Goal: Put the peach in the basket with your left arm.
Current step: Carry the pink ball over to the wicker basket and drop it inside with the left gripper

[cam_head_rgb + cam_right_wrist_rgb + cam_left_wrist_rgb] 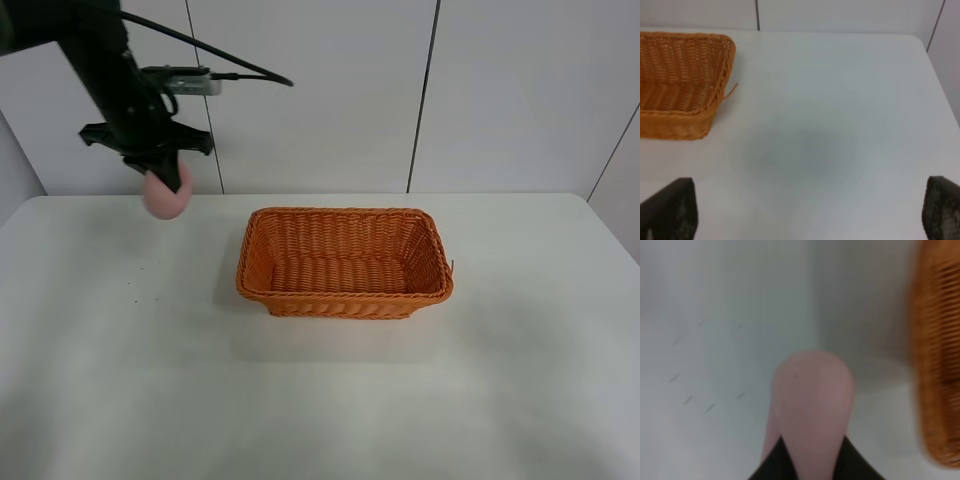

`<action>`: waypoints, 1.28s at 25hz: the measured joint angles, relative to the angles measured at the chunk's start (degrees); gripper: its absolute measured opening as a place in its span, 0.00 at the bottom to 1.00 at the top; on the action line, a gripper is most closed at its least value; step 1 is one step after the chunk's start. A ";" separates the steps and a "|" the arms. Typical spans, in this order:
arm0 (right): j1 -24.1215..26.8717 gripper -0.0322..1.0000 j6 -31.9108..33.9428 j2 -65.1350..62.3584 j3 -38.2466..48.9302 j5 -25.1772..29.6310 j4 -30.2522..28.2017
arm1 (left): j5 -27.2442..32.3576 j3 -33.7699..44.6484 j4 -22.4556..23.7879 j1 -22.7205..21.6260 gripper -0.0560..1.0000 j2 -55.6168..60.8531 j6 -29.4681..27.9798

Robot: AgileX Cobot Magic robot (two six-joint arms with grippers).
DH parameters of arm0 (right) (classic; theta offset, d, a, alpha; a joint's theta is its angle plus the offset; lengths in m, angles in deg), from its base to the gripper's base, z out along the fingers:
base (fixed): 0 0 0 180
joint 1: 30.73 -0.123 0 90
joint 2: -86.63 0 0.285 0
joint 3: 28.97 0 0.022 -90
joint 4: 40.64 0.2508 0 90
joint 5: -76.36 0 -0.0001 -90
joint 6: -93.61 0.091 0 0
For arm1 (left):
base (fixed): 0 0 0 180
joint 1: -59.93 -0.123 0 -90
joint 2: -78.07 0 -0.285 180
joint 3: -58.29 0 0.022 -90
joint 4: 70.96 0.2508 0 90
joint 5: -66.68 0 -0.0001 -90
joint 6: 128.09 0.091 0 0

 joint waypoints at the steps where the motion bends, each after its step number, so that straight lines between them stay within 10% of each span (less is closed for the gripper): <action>1: 0.00 0.70 0.00 0.00 0.00 0.00 0.00 | 0.00 -2.05 -0.03 2.09 0.10 -1.33 -0.05; 10: 0.00 0.70 0.00 0.00 0.00 0.00 0.00 | -0.07 -16.49 -0.60 18.34 0.10 -15.33 -2.41; 18: 0.00 0.70 0.00 0.00 0.00 0.00 0.00 | -5.97 -17.33 -0.83 24.03 0.13 -24.12 -2.49; 26: 0.00 0.70 0.00 0.00 0.00 0.00 0.00 | -6.42 -17.38 -0.78 24.34 0.70 -25.75 -3.17; 32: 0.00 0.70 0.00 0.00 0.00 0.00 0.00 | 0.02 -24.17 -0.86 22.89 0.78 -25.10 -3.40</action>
